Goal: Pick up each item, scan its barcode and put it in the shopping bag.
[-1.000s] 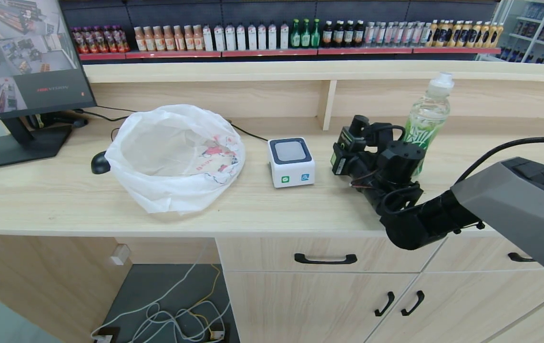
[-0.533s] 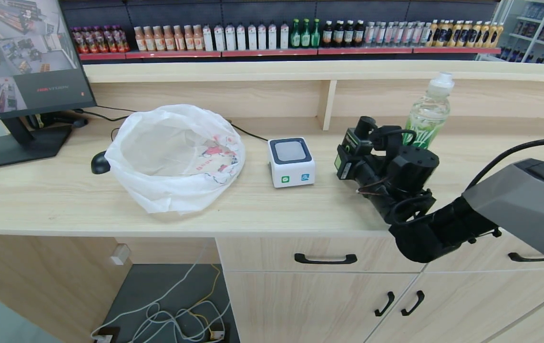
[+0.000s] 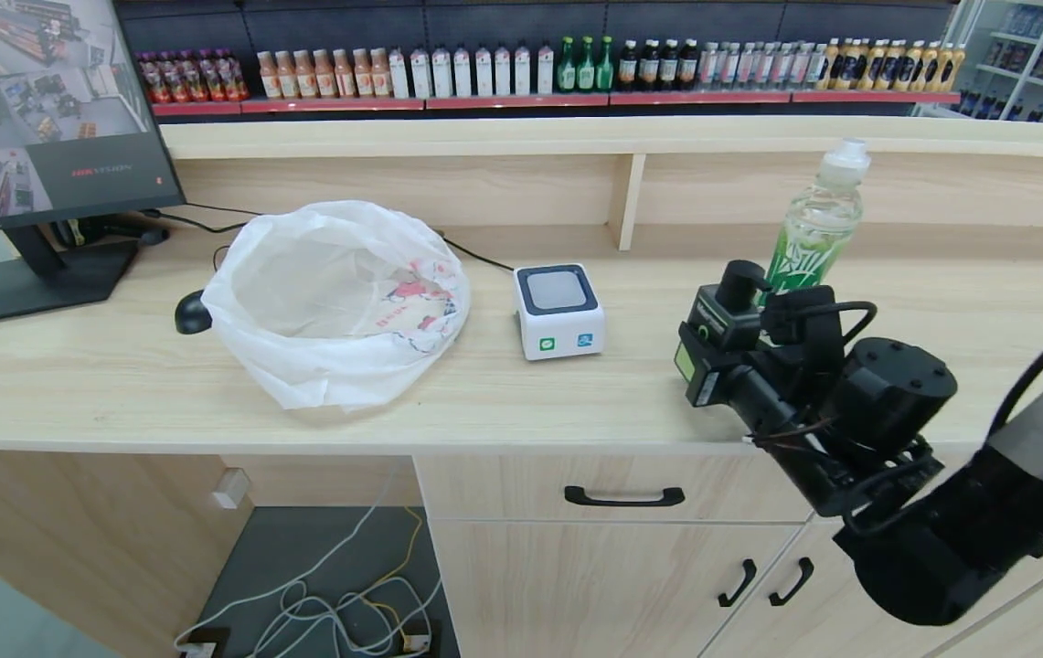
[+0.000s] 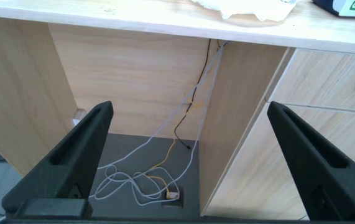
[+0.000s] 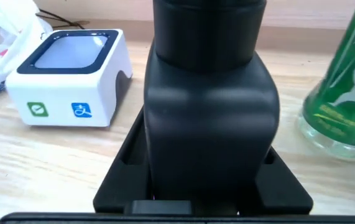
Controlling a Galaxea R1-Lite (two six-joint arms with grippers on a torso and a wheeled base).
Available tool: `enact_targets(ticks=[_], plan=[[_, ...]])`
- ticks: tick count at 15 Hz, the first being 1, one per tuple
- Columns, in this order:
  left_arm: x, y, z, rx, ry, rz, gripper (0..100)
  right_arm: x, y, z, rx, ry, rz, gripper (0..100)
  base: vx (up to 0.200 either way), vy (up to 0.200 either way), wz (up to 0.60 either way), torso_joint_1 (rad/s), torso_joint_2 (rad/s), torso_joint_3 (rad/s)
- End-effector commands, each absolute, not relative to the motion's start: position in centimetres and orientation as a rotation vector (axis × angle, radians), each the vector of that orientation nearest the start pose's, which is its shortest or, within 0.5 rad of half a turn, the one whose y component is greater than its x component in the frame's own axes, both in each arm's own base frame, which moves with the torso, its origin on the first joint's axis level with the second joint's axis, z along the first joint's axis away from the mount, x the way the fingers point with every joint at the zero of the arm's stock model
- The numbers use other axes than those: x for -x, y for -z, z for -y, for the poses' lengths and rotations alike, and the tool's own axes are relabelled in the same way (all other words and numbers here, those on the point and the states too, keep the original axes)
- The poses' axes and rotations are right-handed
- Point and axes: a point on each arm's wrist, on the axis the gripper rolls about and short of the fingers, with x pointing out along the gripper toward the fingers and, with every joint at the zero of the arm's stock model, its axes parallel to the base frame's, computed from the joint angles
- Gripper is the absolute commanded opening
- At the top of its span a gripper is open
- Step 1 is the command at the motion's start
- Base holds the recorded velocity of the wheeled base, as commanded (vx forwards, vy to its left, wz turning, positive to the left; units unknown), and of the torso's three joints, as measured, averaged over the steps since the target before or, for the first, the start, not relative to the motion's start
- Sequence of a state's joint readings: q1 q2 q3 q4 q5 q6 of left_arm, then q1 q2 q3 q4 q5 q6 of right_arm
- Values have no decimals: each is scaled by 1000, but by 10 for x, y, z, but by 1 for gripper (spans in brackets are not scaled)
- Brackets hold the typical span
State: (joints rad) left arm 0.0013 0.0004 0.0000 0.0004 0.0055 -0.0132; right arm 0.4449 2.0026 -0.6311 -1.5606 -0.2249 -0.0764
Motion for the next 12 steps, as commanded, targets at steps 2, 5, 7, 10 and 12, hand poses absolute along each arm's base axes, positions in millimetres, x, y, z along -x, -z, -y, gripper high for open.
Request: enact_targets(ticks=[2, 5, 7, 10, 12], plan=[[23, -75, 0, 14, -8, 0, 100, -251, -160, -137, 26, -208, 218, 0, 0, 0, 0, 0, 0, 0], [23, -75, 0, 14, -8, 0, 100, -222, -166, -148, 35, -210, 222, 0, 0, 0, 0, 0, 0, 0], [23, -75, 0, 14, -8, 0, 100, -207, -162, -154, 52, -235, 201, 0, 0, 0, 0, 0, 0, 0], [23, -75, 0, 14, -8, 0, 100, -194, -159, -148, 79, -244, 185, 0, 0, 0, 0, 0, 0, 0], [23, -75, 0, 14, -8, 0, 100, -186, -160, -143, 91, -251, 187, 0, 0, 0, 0, 0, 0, 0]])
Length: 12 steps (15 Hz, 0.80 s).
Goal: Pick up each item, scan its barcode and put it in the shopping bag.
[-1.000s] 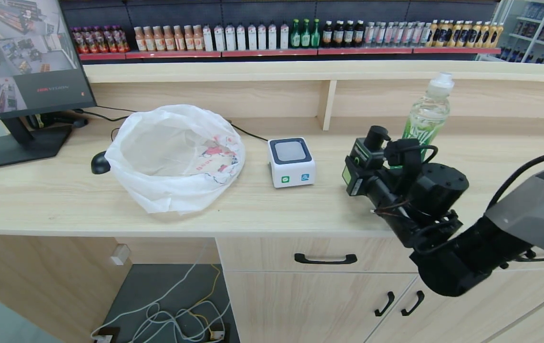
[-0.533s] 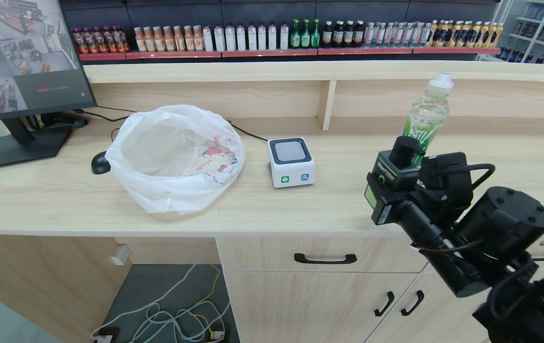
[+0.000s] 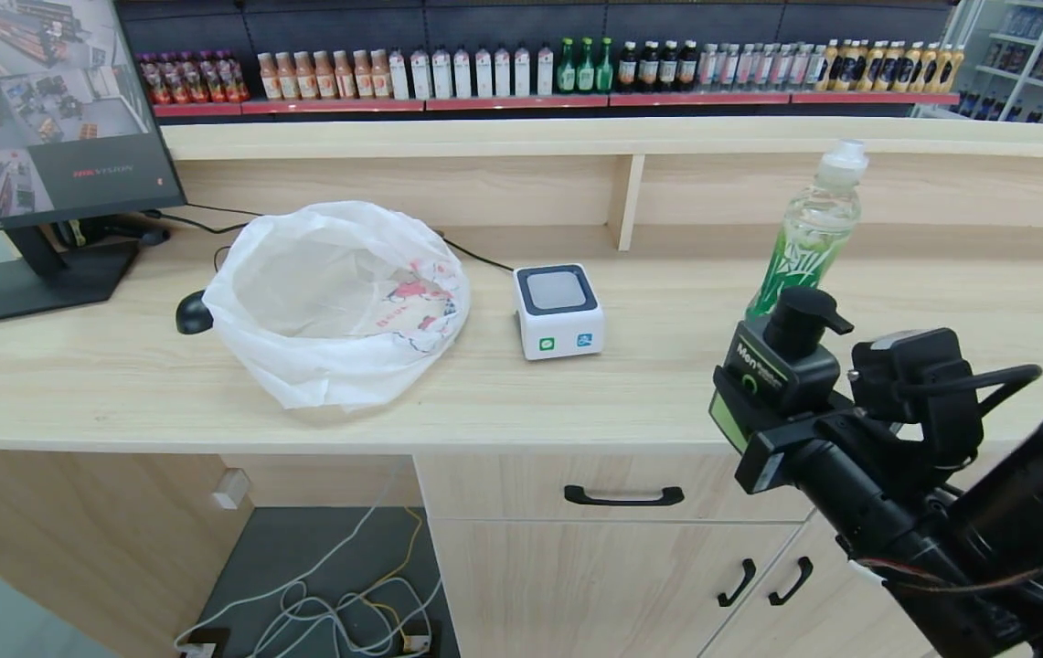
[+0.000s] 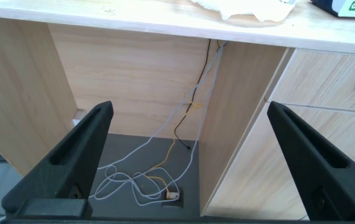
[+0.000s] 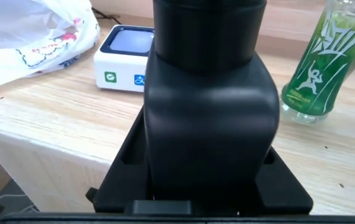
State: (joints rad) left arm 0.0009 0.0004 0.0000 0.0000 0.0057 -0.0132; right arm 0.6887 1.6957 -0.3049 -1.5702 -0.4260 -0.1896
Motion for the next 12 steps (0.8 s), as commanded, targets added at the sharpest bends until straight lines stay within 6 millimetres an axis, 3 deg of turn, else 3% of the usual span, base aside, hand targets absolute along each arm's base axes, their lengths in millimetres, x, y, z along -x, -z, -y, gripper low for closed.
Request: enact_targets(ticks=[1, 5, 12], plan=[[23, -75, 0, 14, -8, 0, 100, -180, -160, -143, 94, -274, 186, 0, 0, 0, 0, 0, 0, 0], [23, -75, 0, 14, -8, 0, 100, -152, -161, -157, 163, -393, 209, 0, 0, 0, 0, 0, 0, 0], [23, -75, 0, 14, -8, 0, 100, -125, -178, -189, 390, -517, 373, 0, 0, 0, 0, 0, 0, 0]])
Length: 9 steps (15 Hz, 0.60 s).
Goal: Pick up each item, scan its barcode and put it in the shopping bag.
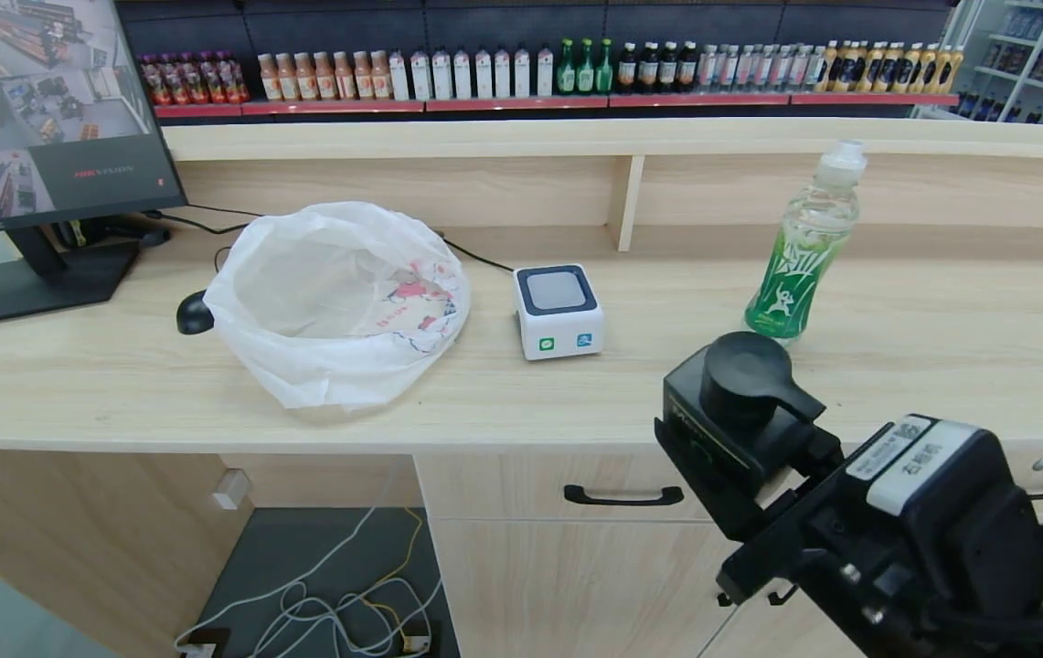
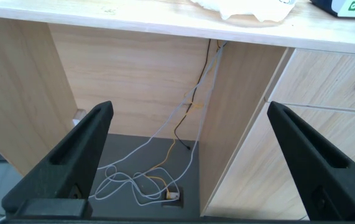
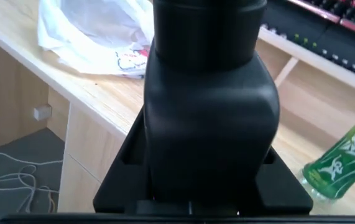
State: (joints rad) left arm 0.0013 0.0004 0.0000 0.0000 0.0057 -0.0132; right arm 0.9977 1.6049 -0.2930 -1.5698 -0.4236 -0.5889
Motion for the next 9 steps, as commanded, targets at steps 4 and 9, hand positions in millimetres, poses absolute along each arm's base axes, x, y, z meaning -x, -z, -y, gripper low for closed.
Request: enact_targets(ticks=[4, 9], plan=[[23, -75, 0, 14, -8, 0, 100, -111, -172, -196, 548, -570, 418, 0, 0, 0, 0, 0, 0, 0], [23, -75, 0, 14, -8, 0, 100, -109, -174, -200, 725, -617, 538, 0, 0, 0, 0, 0, 0, 0]])
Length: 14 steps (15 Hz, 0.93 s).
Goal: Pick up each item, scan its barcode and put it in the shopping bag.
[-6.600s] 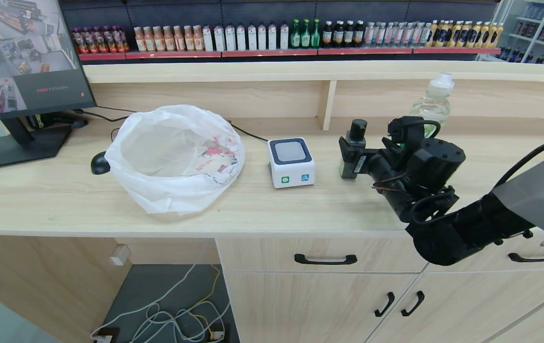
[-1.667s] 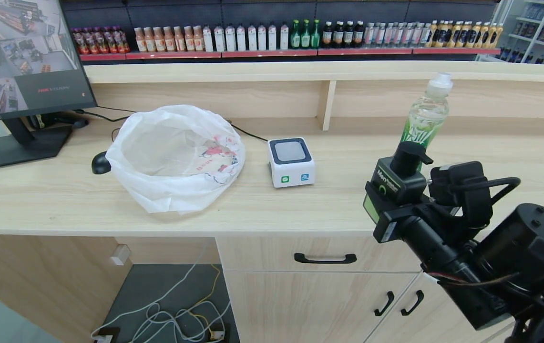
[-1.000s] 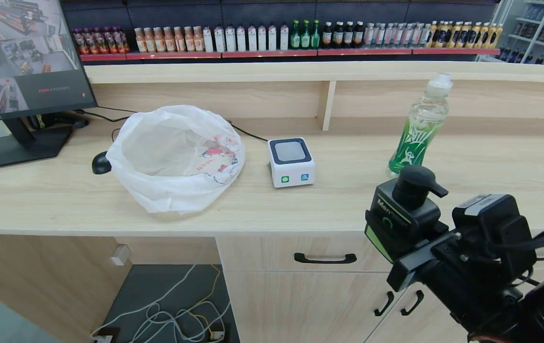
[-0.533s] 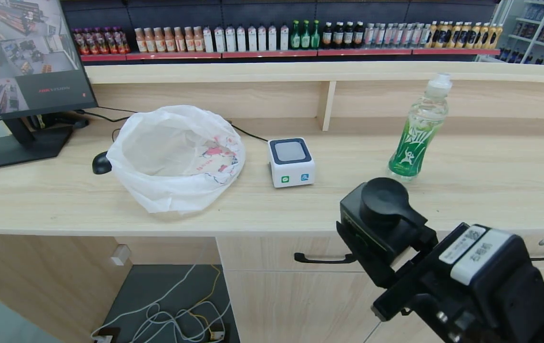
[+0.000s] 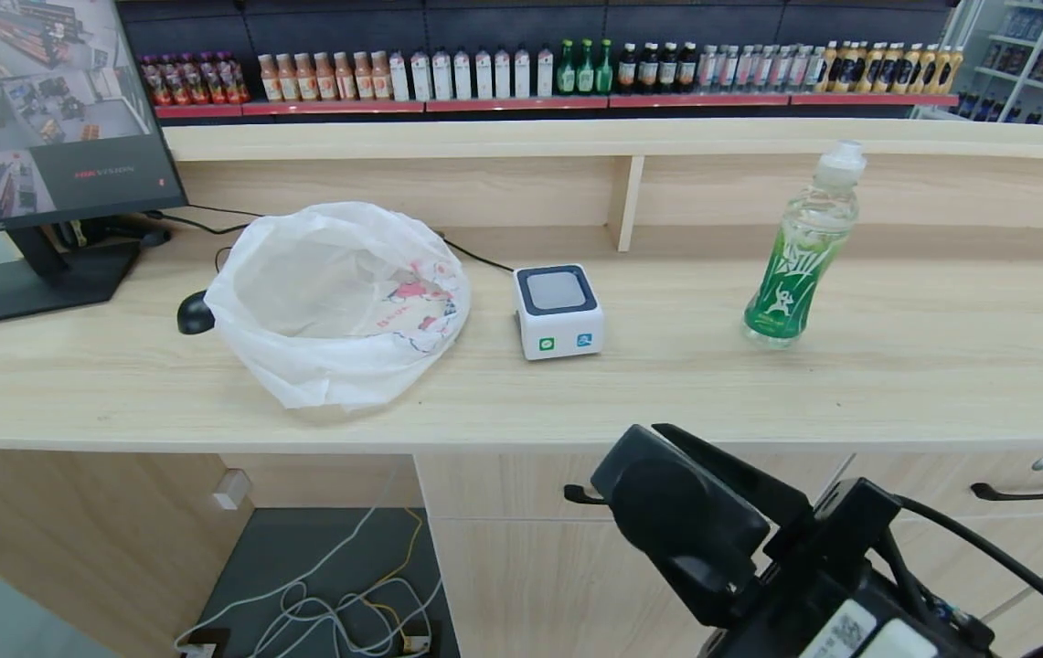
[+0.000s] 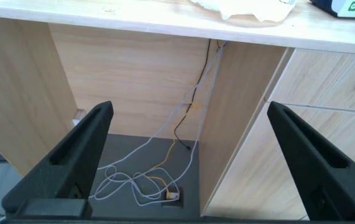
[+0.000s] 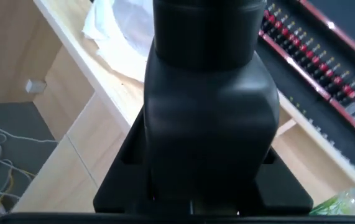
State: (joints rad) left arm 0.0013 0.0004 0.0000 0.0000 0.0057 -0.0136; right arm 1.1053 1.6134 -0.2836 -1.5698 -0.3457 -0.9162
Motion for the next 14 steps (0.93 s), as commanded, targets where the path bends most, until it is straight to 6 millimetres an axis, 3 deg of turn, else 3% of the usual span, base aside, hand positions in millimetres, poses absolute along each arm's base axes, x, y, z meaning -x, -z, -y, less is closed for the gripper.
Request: enact_targets(ticks=[1, 6, 9, 14], plan=[[23, -75, 0, 14, -8, 0, 100, -108, -175, -201, 749, -631, 562, 0, 0, 0, 0, 0, 0, 0], [23, -75, 0, 14, -8, 0, 100, -104, -171, -198, 910, -701, 689, 0, 0, 0, 0, 0, 0, 0], [23, -75, 0, 14, -8, 0, 100, -96, -181, -188, 957, -657, 757, 0, 0, 0, 0, 0, 0, 0], [23, -75, 0, 14, -8, 0, 100, -108, -205, -173, 1001, -532, 846, 0, 0, 0, 0, 0, 0, 0]])
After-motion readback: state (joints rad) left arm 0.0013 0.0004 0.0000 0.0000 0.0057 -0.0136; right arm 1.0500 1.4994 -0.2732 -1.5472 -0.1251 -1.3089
